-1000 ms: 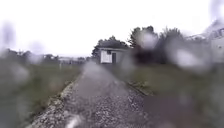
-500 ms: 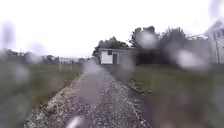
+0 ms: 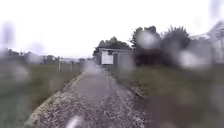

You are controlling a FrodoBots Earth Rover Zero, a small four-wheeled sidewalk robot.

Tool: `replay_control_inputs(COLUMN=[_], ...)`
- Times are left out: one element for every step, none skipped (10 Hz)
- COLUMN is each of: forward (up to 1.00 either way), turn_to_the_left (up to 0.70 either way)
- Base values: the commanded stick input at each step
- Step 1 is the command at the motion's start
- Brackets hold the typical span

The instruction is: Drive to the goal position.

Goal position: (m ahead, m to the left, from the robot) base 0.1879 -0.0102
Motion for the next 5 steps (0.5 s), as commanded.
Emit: replay_control_inputs(forward=[1.00,1.00,1.00,1.00,1.00], turn_to_the_left=[0.39,0.00,0.00,0.00,0.00])
